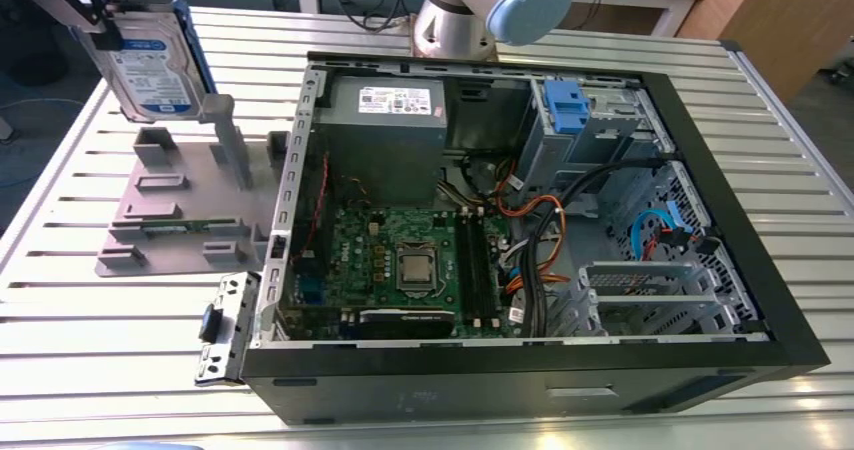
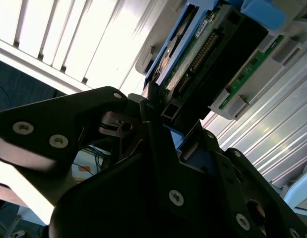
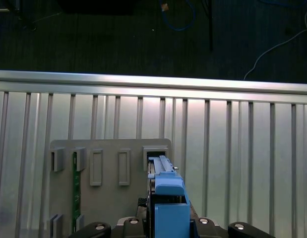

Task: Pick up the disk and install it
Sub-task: 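Pick up the disk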

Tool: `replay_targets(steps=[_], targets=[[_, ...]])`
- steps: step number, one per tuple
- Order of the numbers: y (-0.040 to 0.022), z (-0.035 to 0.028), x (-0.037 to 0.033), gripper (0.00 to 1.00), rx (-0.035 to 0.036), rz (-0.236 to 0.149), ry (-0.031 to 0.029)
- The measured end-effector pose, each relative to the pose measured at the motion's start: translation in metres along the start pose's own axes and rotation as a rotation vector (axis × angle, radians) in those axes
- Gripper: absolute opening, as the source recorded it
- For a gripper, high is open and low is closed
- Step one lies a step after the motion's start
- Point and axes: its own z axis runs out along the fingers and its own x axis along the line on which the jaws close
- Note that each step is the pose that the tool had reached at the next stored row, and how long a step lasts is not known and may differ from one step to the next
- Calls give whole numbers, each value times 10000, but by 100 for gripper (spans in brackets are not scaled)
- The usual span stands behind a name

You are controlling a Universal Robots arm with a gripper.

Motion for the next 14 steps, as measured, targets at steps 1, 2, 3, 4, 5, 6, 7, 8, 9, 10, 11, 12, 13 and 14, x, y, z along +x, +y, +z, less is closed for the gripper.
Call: replay_targets(steps=[1, 2, 3, 4, 5, 6, 7, 8, 9, 10, 11, 12, 13, 14], targets=[[0, -2, 0, 37, 0, 0, 0], [0, -4, 0, 37, 0, 0, 0], [1, -24, -1, 37, 0, 0, 0], [2, -39, -1, 37, 0, 0, 0], [2, -41, -1, 37, 0, 0, 0], [2, -42, -1, 37, 1, 0, 0], [2, -44, -1, 37, 0, 0, 0], [2, -46, -1, 37, -1, 0, 0], [2, -49, -1, 37, 0, 0, 0], [2, -52, -2, 37, 0, 0, 0], [2, -54, -2, 37, 1, 0, 0], [2, -55, -2, 37, 1, 0, 0], [3, -57, -2, 37, 0, 0, 0], [3, -59, -2, 37, 0, 0, 0]])
